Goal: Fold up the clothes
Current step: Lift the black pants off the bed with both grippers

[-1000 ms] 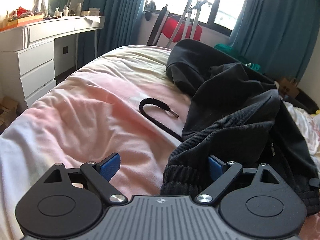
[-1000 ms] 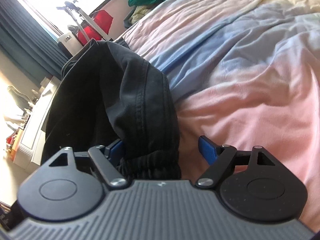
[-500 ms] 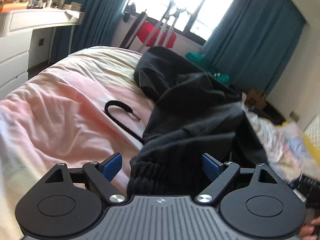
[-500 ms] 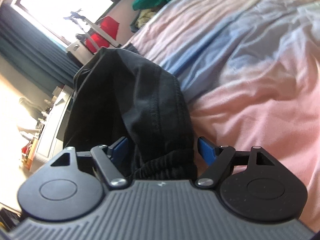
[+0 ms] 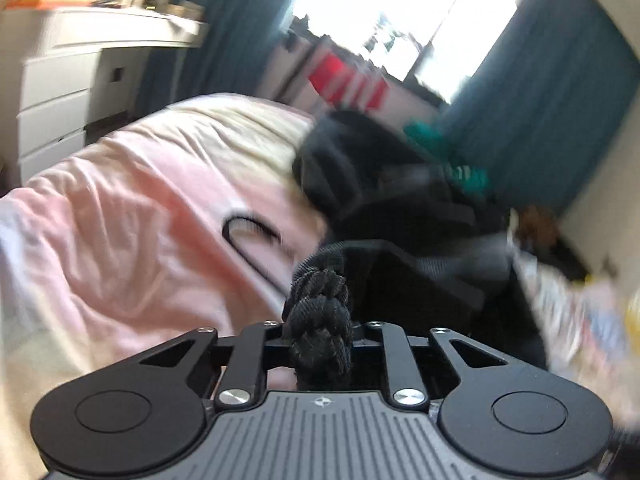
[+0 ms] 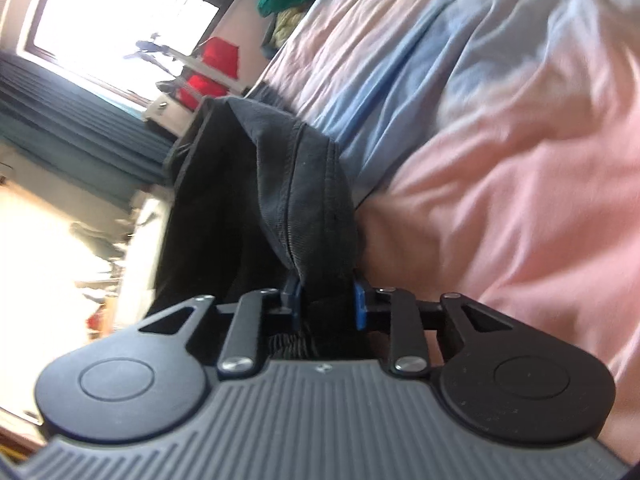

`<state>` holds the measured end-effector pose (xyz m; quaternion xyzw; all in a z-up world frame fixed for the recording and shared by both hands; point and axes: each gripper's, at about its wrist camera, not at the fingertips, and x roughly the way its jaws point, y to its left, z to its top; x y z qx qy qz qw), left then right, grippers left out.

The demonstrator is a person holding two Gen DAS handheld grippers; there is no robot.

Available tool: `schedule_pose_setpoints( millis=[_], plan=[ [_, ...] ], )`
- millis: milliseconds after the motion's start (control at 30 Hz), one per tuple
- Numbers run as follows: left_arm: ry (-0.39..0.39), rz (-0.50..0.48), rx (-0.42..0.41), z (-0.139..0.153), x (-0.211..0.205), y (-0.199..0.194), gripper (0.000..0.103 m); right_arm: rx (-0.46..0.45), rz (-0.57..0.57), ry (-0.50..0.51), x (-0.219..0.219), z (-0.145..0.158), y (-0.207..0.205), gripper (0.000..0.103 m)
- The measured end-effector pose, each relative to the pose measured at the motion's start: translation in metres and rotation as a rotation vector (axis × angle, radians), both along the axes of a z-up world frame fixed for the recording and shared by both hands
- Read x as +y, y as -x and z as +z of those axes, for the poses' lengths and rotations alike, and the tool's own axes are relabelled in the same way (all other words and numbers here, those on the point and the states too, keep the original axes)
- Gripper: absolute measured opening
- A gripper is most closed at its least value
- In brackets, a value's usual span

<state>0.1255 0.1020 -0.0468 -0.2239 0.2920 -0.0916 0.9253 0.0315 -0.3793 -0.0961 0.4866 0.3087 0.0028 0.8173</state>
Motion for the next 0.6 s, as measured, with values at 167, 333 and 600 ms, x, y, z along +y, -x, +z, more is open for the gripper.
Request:
schedule_pose_setpoints(
  millis=[167,333,600],
  plan=[
    [0.009,0.054,-0.054,0.056,0.024,-0.027,0.016,-0.075,0.083,-0.079,0.044,0.026,0.001,0.024],
    [-0.056,0.137,-0.08,0.123,0.072,-0.074,0.016,-0.153,0.225,-0.246,0.125,0.039,-0.019,0.024],
    [-0.225,0.335,0.001,0.125,0.156,-0.138,0.017,-0.101,0.451,-0.291,0.256,0.005,-0.088,0.025]
  ],
)
